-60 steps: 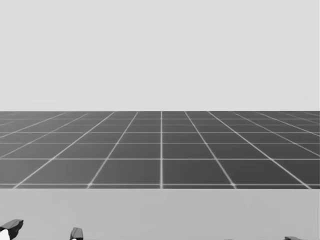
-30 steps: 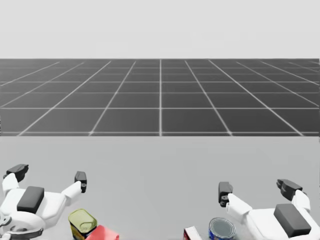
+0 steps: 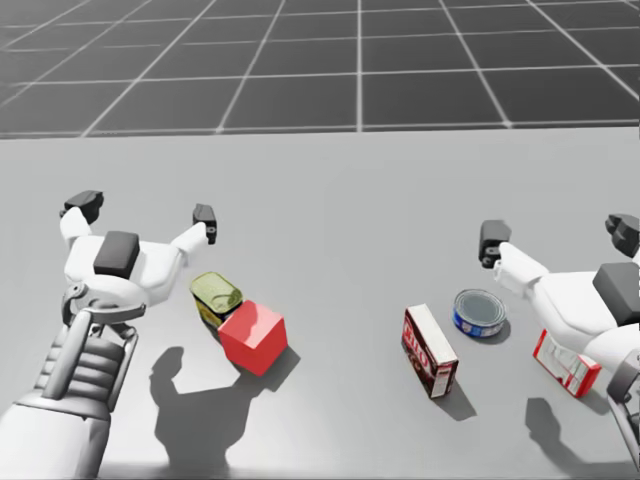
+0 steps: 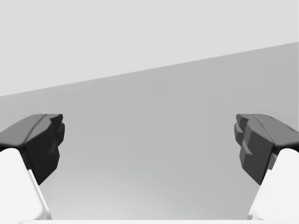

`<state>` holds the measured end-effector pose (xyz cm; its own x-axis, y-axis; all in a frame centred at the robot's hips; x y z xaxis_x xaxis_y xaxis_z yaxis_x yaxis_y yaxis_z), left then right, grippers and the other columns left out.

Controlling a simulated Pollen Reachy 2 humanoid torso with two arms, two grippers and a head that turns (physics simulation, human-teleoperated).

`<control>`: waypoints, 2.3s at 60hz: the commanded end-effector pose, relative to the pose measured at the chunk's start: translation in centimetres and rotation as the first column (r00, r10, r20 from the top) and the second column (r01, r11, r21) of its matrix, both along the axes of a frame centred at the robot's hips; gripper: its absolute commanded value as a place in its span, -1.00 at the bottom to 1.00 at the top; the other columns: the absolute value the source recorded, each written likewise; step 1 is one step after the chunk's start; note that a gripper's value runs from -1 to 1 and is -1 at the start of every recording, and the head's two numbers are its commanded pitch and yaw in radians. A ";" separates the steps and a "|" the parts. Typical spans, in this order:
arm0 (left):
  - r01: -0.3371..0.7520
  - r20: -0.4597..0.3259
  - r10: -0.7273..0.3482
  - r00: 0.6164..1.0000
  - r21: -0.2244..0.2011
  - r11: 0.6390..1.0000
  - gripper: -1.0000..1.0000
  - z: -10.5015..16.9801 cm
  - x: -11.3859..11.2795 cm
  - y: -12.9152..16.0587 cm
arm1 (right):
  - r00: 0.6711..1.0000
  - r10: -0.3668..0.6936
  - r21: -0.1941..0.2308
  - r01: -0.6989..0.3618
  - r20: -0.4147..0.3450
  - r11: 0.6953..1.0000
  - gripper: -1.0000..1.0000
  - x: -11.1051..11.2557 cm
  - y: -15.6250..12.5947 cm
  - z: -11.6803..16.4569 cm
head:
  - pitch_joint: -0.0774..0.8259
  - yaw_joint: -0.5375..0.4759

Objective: Find the red cube and pick it up.

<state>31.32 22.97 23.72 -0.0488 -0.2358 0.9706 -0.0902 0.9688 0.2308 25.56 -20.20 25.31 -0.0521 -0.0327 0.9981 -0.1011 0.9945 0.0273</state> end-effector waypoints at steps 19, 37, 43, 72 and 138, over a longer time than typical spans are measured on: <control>0.000 -0.010 0.000 1.000 -0.011 1.000 -1.00 0.0 0.0 0.1 | 1.000 0.013 0.021 -0.013 -0.010 1.000 -1.00 -0.1 0.4 -0.1 | 0.67 0.46; 0.066 -0.068 -0.072 0.995 -0.089 0.994 -1.00 1.1 -0.9 -0.5 | 1.000 0.014 0.025 -0.014 -0.015 1.000 -1.00 -0.2 0.3 -0.1 | 0.67 0.49; 0.154 -0.105 -0.162 0.981 -0.074 0.985 -1.00 2.6 -3.0 -0.7 | 1.000 0.013 0.027 -0.013 -0.016 1.000 -1.00 -0.2 0.3 -0.1 | 0.68 0.51; 0.428 -0.421 -0.502 0.756 -0.264 0.865 -1.00 0.0 -11.2 0.2 | 1.000 0.005 0.029 -0.004 -0.020 1.000 -1.00 -0.2 0.3 -0.1 | 0.69 0.56; 0.311 -0.528 -0.439 0.727 -0.317 0.896 -0.76 -7.7 -2.5 -6.5 | 1.000 0.004 0.033 -0.003 -0.015 0.999 -1.00 -0.1 -0.1 -0.1 | 0.68 0.54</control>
<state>28.83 17.76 17.08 0.4513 -0.1502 0.8797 0.3782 0.9250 -0.0361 25.55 -20.53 25.35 -0.0403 -0.0444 0.9982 -0.1038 0.9938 0.0401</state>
